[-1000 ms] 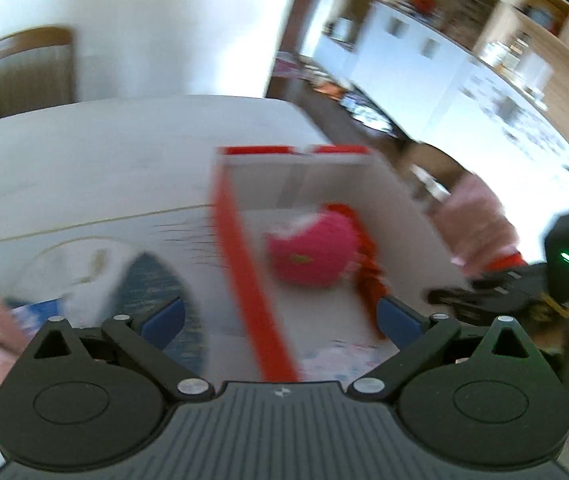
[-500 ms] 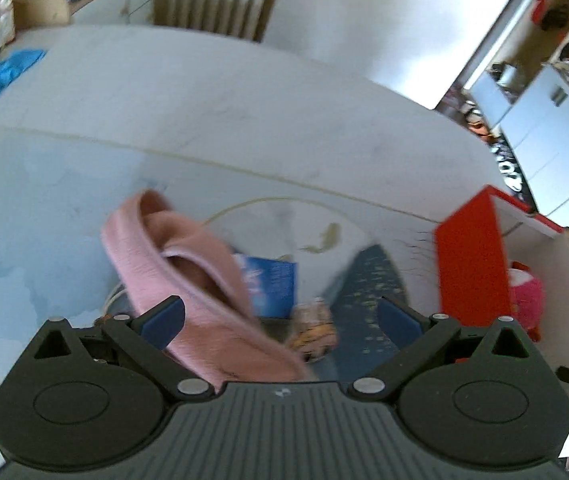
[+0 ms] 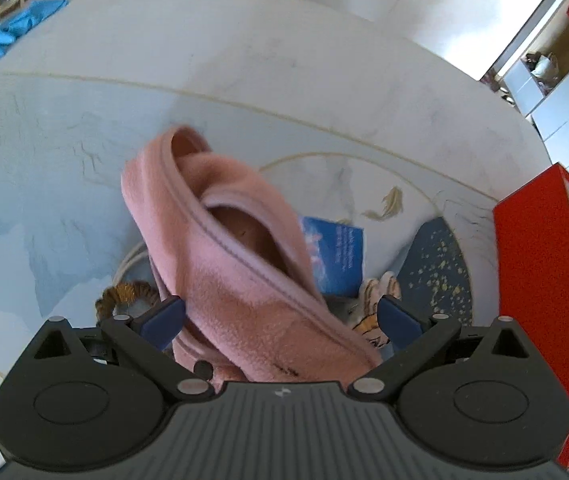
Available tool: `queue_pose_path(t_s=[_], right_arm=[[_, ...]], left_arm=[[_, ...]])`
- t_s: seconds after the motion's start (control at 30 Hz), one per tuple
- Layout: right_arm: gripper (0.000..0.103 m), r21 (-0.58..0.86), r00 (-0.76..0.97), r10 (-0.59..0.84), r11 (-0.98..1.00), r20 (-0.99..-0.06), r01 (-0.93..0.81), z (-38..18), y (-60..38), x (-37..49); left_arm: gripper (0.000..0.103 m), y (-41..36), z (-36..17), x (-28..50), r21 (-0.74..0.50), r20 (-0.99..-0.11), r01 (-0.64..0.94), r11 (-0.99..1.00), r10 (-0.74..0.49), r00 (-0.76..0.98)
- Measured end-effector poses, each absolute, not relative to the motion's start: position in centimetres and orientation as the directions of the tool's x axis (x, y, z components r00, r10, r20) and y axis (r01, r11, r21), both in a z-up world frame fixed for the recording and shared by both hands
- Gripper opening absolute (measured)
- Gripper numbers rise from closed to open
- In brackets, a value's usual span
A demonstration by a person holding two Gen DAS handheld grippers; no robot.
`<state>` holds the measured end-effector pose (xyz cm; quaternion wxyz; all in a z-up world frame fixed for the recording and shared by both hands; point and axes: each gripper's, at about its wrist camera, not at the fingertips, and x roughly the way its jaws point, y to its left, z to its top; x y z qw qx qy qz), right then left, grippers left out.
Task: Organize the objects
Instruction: 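Move the left gripper back toward the pink towel on the pile, then close the left gripper on the pink towel and lift it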
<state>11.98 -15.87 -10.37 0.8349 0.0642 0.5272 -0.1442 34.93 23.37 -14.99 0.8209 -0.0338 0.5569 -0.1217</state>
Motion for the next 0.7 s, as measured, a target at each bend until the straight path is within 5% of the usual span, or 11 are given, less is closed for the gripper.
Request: queue_pose_path(t_s=[0.2, 0.43, 0.53, 0.7], right_arm=[[0.004, -0.045, 0.402, -0.174, 0.950, -0.899, 0.309, -10.3, -15.9, 12.0], [0.004, -0.045, 0.402, -0.174, 0.950, -0.899, 0.310, -10.4, -15.8, 12.0], [0.004, -0.046, 0.402, -0.174, 0.950, -0.899, 0.309, -10.4, -15.8, 12.1], [0.004, -0.045, 0.401, -0.174, 0.950, -0.899, 0.309, -10.4, -15.8, 12.1]], left_arm=[[0.101, 24.4, -15.8, 35.0, -0.230, -0.909, 0.078, 0.970, -0.243, 0.338], [0.064, 25.0, -15.2, 34.8, -0.252, -0.901, 0.074, 0.965, -0.262, 0.347], [0.040, 25.1, -14.7, 34.6, -0.252, -0.893, 0.076, 0.965, -0.262, 0.367], [0.027, 25.6, -13.1, 34.2, -0.260, -0.874, 0.097, 0.961, -0.277, 0.399]])
